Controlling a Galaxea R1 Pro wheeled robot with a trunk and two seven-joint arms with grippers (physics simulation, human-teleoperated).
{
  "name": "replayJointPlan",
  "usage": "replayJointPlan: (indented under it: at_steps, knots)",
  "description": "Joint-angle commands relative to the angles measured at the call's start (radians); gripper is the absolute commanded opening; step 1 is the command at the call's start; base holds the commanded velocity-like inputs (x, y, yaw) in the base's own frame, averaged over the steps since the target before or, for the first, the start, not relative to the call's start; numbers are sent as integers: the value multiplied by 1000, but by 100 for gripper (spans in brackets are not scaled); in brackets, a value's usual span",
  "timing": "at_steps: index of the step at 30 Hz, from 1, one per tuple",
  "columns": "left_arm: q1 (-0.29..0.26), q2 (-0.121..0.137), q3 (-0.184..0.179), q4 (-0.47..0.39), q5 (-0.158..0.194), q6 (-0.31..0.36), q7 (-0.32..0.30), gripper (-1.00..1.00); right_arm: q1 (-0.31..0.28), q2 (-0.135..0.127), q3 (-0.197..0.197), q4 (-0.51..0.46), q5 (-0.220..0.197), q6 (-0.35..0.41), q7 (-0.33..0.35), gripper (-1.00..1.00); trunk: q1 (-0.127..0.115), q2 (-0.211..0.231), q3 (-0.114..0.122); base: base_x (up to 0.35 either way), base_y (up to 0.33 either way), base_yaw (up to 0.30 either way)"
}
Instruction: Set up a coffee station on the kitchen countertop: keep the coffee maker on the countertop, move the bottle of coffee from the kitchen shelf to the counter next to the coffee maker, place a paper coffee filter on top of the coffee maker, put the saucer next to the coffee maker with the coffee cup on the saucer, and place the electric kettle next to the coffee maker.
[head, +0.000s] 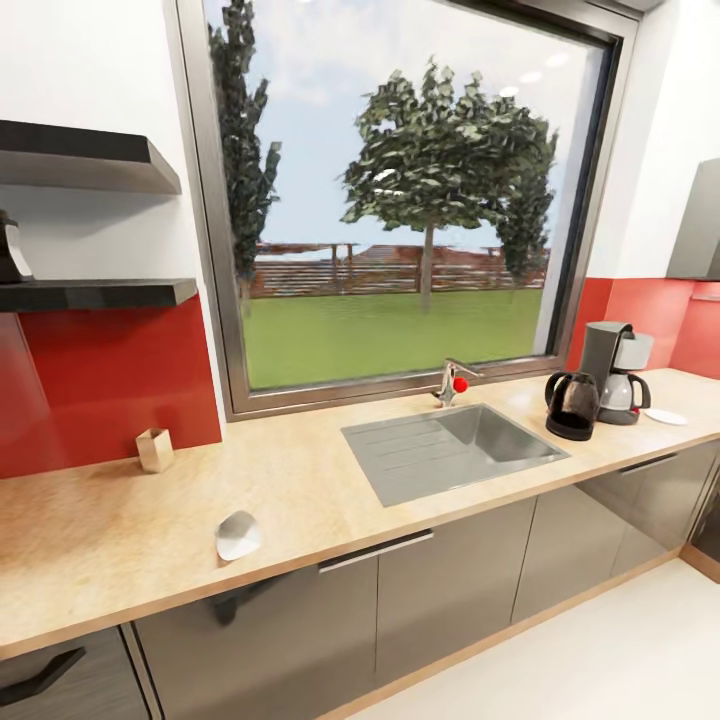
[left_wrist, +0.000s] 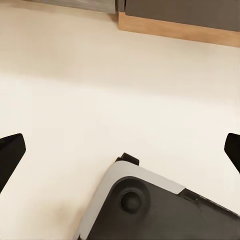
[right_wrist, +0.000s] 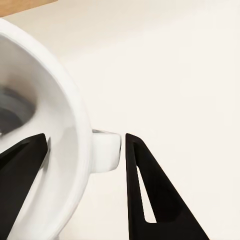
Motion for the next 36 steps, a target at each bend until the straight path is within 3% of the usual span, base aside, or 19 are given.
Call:
replayJointPlan:
  at_steps: [1,16,18,24,36]
  knots:
    - [0,0,-9,1,11,-3,-2,100,-1,0,3,3,-12,-5,10,-100,0,-1,0,0,0,0]
    - [0,0,-9,1,11,-24,-2,100,-1,1,3,3,-12,-5,10,-100,0,-1,0,0,0,0]
    - [0,0,-10,2,12,-56,-2,100,-1,1,3,3,-12,-5,10,-100,0,-1,0,118,13,0]
    - [0,-1,-11,4,12,-72,-2,100,-1,1,3,3,-12,-5,10,-100,0,-1,0,59,-1,0]
    - [0,-2,-11,4,9,-72,-2,100,-1,1,3,3,-12,-6,10,-100,0,-1,0,2,-253,0]
